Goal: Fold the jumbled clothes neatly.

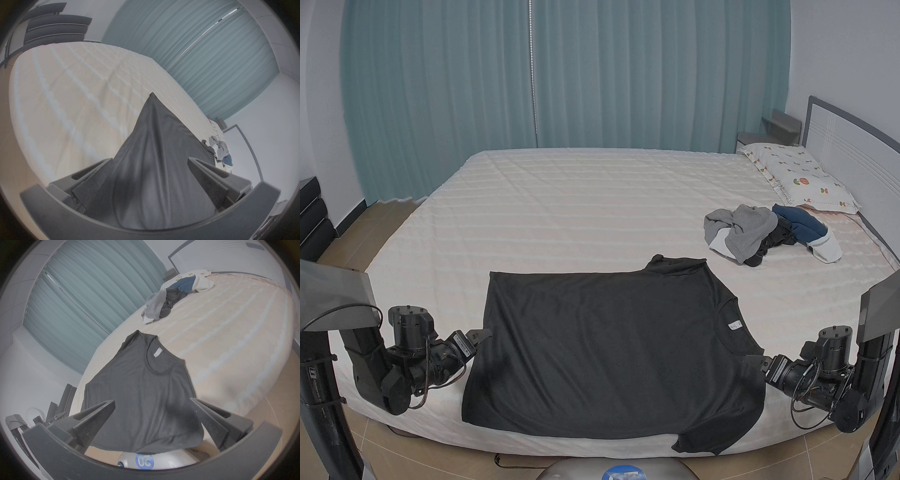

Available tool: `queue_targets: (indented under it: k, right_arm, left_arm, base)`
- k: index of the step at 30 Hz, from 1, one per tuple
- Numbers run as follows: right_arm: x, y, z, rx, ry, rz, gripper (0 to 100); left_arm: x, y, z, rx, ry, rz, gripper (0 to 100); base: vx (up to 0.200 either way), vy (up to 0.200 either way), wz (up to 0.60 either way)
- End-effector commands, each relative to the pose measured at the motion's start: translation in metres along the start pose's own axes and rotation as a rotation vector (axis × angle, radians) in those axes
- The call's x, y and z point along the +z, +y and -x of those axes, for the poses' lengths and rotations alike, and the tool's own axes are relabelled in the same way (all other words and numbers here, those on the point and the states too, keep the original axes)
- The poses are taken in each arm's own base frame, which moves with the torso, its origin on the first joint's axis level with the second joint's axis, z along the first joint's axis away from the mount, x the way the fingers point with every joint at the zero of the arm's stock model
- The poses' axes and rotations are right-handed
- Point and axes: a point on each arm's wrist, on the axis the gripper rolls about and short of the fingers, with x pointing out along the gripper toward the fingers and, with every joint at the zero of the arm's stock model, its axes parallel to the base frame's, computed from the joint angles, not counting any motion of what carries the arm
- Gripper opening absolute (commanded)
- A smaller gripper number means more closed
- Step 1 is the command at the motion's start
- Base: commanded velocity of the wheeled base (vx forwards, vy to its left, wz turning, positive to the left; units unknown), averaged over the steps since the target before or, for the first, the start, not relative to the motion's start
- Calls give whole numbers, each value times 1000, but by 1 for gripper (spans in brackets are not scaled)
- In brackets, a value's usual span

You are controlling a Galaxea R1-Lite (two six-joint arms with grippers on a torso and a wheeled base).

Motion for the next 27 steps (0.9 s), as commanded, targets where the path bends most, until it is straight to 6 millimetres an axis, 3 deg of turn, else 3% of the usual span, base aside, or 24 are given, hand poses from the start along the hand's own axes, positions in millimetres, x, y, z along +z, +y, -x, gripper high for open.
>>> queue_targets:
  k: [1,10,18,27]
  right_arm:
    - [-12,-1,5,-3,64,-11,100]
    - [-17,-6,0,-27,97,-26,100]
    - [-19,-5,0,-23,104,-21,100]
    - [-22,-6,-2,-28,121,-17,100]
  left_arm:
    - [-17,12,27,-11,53,3,100]
    - [-38,45,52,-8,237,-173,100]
    - [-50,65,43,30,320,-302,100]
    - [-52,67,37,4,292,-342,100]
  base:
    - [0,0,0]
    - [0,0,0]
    - [0,0,0]
    - [0,0,0]
